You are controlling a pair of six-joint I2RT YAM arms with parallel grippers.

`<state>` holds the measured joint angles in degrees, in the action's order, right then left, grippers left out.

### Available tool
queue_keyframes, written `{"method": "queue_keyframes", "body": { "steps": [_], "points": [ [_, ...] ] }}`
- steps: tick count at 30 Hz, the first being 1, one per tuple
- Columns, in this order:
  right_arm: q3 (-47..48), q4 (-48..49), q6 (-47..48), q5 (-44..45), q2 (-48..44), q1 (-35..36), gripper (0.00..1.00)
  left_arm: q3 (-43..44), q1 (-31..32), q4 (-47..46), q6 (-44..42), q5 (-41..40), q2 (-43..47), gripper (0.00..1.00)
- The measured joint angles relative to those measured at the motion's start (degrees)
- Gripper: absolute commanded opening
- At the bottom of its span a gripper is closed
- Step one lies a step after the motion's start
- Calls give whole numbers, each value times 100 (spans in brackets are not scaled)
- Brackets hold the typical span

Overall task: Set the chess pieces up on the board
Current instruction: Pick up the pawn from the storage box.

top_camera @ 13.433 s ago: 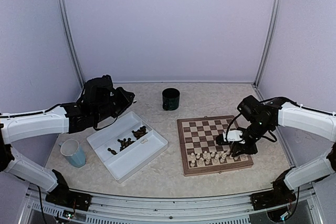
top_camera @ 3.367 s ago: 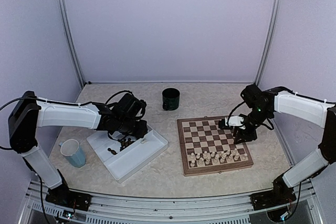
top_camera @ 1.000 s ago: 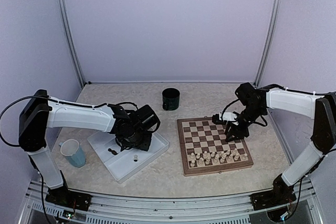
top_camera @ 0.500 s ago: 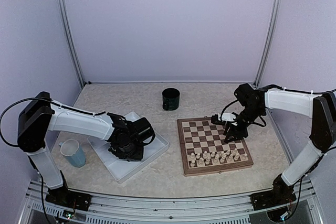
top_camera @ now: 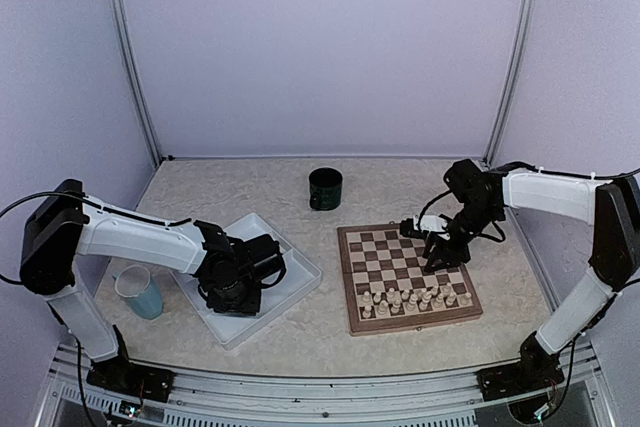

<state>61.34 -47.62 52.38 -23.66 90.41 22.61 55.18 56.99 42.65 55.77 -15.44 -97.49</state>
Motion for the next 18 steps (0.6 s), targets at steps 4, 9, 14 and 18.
{"method": "queue_keyframes", "body": {
  "steps": [4, 9, 14, 18],
  "points": [
    [2, 50, 0, -46, 111, 59, 40, -101, 33, 20, -7, 44, 90, 37],
    [61, 79, -2, -81, 275, 166, 40, -59, 37, 4, -179, 42, 48, 36],
    [74, 90, -9, -81, 275, 203, 40, 96, 24, -101, -413, 48, -105, 23],
    [85, 83, -59, -83, 275, 203, 73, 98, -28, -223, -577, 160, -111, 5]
  ]
}}
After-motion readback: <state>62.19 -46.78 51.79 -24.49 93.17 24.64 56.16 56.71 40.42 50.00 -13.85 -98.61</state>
